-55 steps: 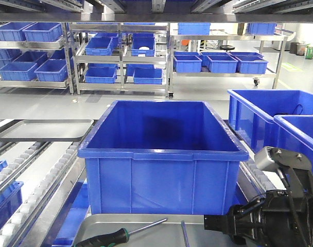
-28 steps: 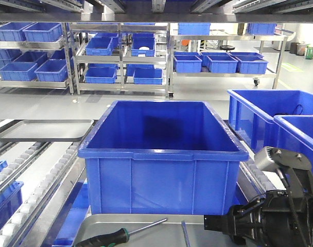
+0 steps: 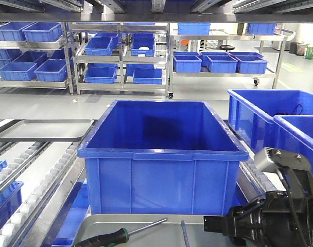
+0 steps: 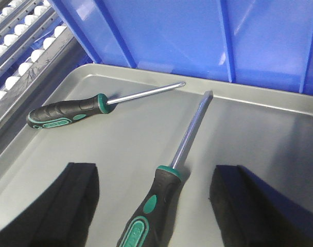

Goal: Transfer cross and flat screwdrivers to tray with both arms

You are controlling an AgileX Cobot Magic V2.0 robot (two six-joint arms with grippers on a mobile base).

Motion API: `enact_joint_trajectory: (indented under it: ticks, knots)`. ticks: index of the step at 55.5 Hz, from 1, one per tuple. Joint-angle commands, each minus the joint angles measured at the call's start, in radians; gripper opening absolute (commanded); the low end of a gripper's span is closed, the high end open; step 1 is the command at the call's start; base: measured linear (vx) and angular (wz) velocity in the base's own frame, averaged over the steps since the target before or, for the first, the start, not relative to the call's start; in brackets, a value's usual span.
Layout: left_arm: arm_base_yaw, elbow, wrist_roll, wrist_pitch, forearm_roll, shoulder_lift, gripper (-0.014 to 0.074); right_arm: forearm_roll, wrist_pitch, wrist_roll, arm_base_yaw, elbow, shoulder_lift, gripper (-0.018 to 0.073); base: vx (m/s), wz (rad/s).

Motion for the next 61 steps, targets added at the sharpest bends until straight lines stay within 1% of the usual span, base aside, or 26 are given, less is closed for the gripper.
enact_joint_trajectory:
  ticks: [1, 13, 19, 23, 29, 31, 34, 39, 41, 45, 48, 52, 57, 61]
  knots:
    - [0.000, -0.024, -0.009, -0.080, -0.001, -0.013, -0.0006, 0.026, -0.042, -0.008, -0.001, -0.034, -0.023, 0.0533, 0.00, 0.00]
    - [0.000, -0.024, -0.009, -0.080, -0.001, -0.013, -0.0006, 0.026, -0.042, -0.008, -0.001, -0.032, -0.023, 0.0533, 0.00, 0.00]
    - [0.000, -0.024, -0.009, -0.080, -0.001, -0.013, -0.0006, -0.003, -0.061, -0.008, -0.002, -0.021, -0.037, 0.0524, 0.00, 0.00]
    - [0.000, -0.024, -0.009, -0.080, -0.001, -0.013, -0.0006, -0.033, -0.133, 0.015, -0.002, 0.026, -0.086, 0.0489, 0.00, 0.00]
    - [0.000, -0.024, -0.009, -0.080, -0.001, -0.013, -0.0006, -0.084, -0.267, 0.111, -0.002, 0.151, -0.213, 0.0412, 0.00, 0.00]
    - [0.000, -0.024, -0.009, -0.080, -0.001, -0.013, -0.0006, -0.122, -0.306, 0.147, -0.002, 0.199, -0.260, 0.0377, 0.00, 0.00]
    - [0.000, -0.024, -0.009, -0.080, -0.001, -0.013, -0.0006, -0.213, -0.349, 0.185, -0.002, 0.260, -0.336, 0.0328, 0.00, 0.00]
    - [0.000, -0.024, -0.009, -0.080, -0.001, -0.013, -0.0006, -0.416, -0.404, 0.241, -0.002, 0.360, -0.478, 0.0232, 0.00, 0.00]
    - [0.000, -0.024, -0.009, -0.080, -0.001, -0.013, -0.0006, -0.477, -0.422, 0.263, -0.006, 0.404, -0.526, 0.0188, 0.00, 0.00]
    - [0.000, -0.024, -0.009, -0.080, -0.001, -0.013, -0.0006, -0.570, -0.439, 0.302, -0.039, 0.478, -0.630, 0.0107, 0.00, 0.00]
    - [0.000, -0.024, -0.009, -0.080, -0.001, -0.013, -0.0006, -0.594, -0.445, 0.337, -0.081, 0.532, -0.706, 0.0052, 0.00, 0.00]
    - [0.000, -0.024, -0.009, -0.080, -0.001, -0.013, -0.0006, -0.597, -0.443, 0.362, -0.146, 0.600, -0.812, -0.0011, 0.00, 0.00]
    - [0.000, -0.024, -0.009, -0.080, -0.001, -0.013, -0.0006, -0.623, -0.443, 0.363, -0.216, 0.686, -0.956, -0.0013, 0.00, 0.00]
    - [0.000, -0.024, -0.009, -0.080, -0.001, -0.013, -0.0006, -0.661, -0.443, 0.363, -0.246, 0.742, -1.045, -0.0012, 0.00, 0.00]
